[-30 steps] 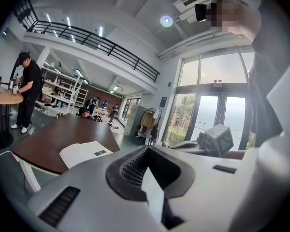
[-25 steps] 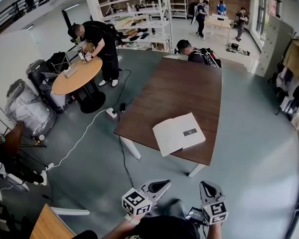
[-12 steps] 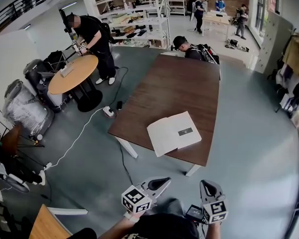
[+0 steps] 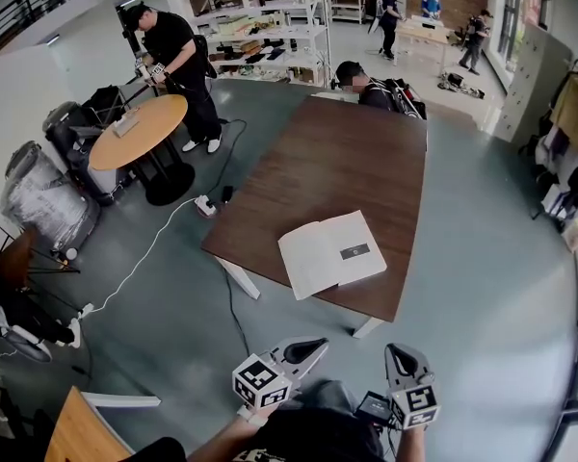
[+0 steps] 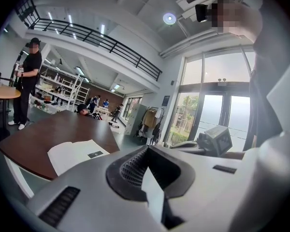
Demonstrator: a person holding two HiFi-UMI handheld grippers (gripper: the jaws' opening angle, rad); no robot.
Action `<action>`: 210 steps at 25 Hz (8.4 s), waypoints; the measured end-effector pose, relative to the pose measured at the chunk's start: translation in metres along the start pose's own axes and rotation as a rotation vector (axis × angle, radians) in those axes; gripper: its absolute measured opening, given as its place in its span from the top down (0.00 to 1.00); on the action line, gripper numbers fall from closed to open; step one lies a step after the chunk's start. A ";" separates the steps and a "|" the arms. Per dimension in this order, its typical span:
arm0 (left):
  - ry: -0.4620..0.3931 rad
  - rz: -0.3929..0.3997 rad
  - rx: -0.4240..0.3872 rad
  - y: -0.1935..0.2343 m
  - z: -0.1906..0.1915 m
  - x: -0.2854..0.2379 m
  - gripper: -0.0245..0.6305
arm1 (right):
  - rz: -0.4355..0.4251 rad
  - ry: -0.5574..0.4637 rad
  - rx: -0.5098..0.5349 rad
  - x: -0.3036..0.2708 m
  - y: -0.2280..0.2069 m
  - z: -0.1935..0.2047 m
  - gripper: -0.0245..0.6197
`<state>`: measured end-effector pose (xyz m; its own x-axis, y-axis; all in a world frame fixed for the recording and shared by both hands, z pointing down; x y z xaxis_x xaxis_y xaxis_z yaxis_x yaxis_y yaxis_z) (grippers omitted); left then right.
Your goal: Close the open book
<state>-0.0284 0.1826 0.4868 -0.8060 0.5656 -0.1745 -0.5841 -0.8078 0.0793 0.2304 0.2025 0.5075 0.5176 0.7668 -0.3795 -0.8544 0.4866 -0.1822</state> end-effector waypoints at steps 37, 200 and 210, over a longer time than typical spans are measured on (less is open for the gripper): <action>-0.072 0.012 0.057 0.047 -0.070 -0.012 0.95 | 0.006 0.004 0.036 -0.020 0.006 -0.083 0.98; 0.510 -0.116 0.507 0.261 0.274 -0.071 0.95 | -0.149 0.317 0.375 -0.241 -0.070 -0.184 0.98; 0.506 -0.060 0.494 0.264 0.277 -0.083 0.95 | -0.115 0.347 0.379 -0.235 -0.074 -0.174 0.98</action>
<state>-0.1425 -0.0310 0.7943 -0.6975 0.3639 -0.6173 -0.6980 -0.5399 0.4705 0.1641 -0.0866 0.4529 0.5069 0.5467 -0.6665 -0.6832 0.7263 0.0762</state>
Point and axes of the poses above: the fingertips, and each gripper's own axes: x backward along the fingers, y to its left, z out of its underside, the point moved 9 cm from there along x, backward along the fingers, and after that the axes turned 13 degrees about -x, right-handed, at the moved point
